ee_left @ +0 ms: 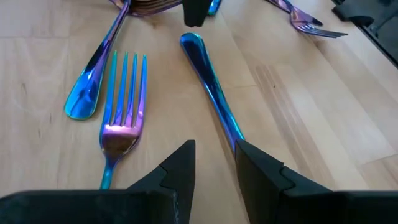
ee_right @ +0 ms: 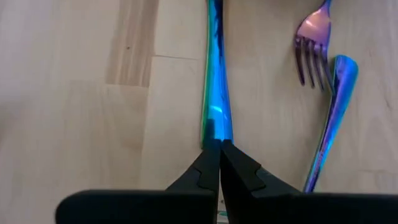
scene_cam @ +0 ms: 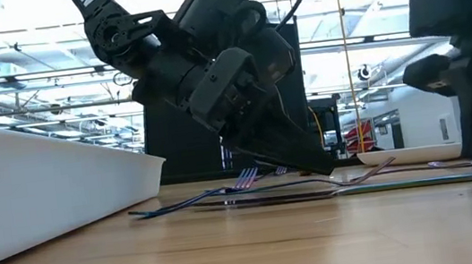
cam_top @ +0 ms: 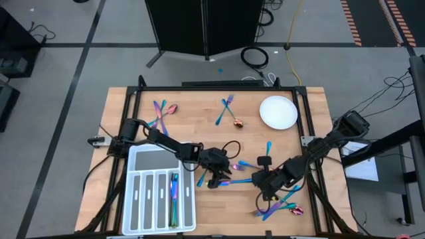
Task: Sort silverware
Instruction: Put the bottom left iridescent knife into the cutlery tray
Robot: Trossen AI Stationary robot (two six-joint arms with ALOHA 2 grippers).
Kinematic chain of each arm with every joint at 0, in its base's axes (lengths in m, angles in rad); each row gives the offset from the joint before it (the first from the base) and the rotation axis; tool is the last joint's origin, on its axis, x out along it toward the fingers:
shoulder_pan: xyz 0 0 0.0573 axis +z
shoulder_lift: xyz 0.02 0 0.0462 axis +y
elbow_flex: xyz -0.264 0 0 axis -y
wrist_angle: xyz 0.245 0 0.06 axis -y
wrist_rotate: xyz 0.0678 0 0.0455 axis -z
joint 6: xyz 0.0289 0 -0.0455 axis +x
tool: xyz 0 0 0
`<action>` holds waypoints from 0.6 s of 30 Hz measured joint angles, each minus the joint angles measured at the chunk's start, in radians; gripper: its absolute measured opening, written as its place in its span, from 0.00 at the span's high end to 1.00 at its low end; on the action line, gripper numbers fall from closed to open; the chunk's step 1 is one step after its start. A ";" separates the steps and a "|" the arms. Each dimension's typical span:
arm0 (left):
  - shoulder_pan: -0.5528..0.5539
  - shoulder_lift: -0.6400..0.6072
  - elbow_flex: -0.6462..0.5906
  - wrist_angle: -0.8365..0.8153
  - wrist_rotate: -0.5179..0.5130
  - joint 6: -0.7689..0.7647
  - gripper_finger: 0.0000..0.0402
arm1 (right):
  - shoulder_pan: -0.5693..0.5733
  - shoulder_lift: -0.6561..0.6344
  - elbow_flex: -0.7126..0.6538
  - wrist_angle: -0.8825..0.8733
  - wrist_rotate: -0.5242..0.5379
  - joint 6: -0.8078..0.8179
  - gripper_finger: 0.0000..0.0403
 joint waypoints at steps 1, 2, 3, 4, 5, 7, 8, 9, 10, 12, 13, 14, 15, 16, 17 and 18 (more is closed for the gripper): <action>0.000 0.000 0.000 0.000 0.000 0.000 0.72 | 0.000 0.000 -0.005 0.008 0.001 0.003 1.00; 0.000 0.000 0.000 0.000 0.000 0.000 0.72 | 0.000 0.000 -0.009 0.024 0.000 0.003 1.00; 0.000 0.000 0.000 0.000 0.000 0.000 0.72 | 0.000 0.000 -0.009 0.029 0.001 0.003 1.00; 0.000 0.000 0.000 0.000 0.000 0.000 0.72 | 0.000 0.000 -0.009 0.029 0.002 0.005 1.00; 0.000 0.000 0.000 0.000 0.000 0.000 0.72 | 0.000 0.000 -0.009 0.028 0.002 0.006 1.00; 0.000 0.000 0.000 0.005 0.000 0.000 0.72 | 0.000 0.000 -0.009 0.028 0.003 0.006 1.00; 0.000 0.000 0.000 0.012 0.000 0.000 0.72 | 0.000 0.000 -0.009 0.029 0.003 0.006 1.00; 0.000 0.000 0.000 0.020 0.000 0.000 0.72 | 0.000 0.000 -0.009 0.028 0.004 0.006 1.00; 0.000 0.000 0.000 0.026 0.000 0.000 0.72 | 0.000 0.000 -0.009 0.028 0.004 0.006 1.00; 0.000 0.000 0.000 0.037 0.000 0.000 0.72 | 0.000 0.000 -0.014 0.036 0.004 0.006 1.00; 0.000 0.000 0.000 0.037 0.000 0.000 0.72 | 0.000 -0.001 -0.022 0.046 0.004 0.008 1.00; -0.001 0.000 0.000 0.037 0.000 0.000 0.72 | 0.000 -0.001 -0.033 0.058 0.003 0.012 1.00; -0.001 0.000 0.000 0.036 0.000 0.000 0.72 | 0.000 -0.001 -0.046 0.076 0.002 0.017 1.00; -0.002 0.000 0.000 0.035 0.000 0.000 0.72 | 0.000 -0.001 -0.057 0.094 0.000 0.022 1.00; -0.002 0.000 0.000 0.035 0.000 0.000 0.72 | 0.000 -0.001 -0.066 0.111 0.000 0.029 1.00; -0.003 0.000 0.000 0.034 0.000 0.000 0.72 | 0.000 -0.001 -0.074 0.123 0.002 0.038 1.00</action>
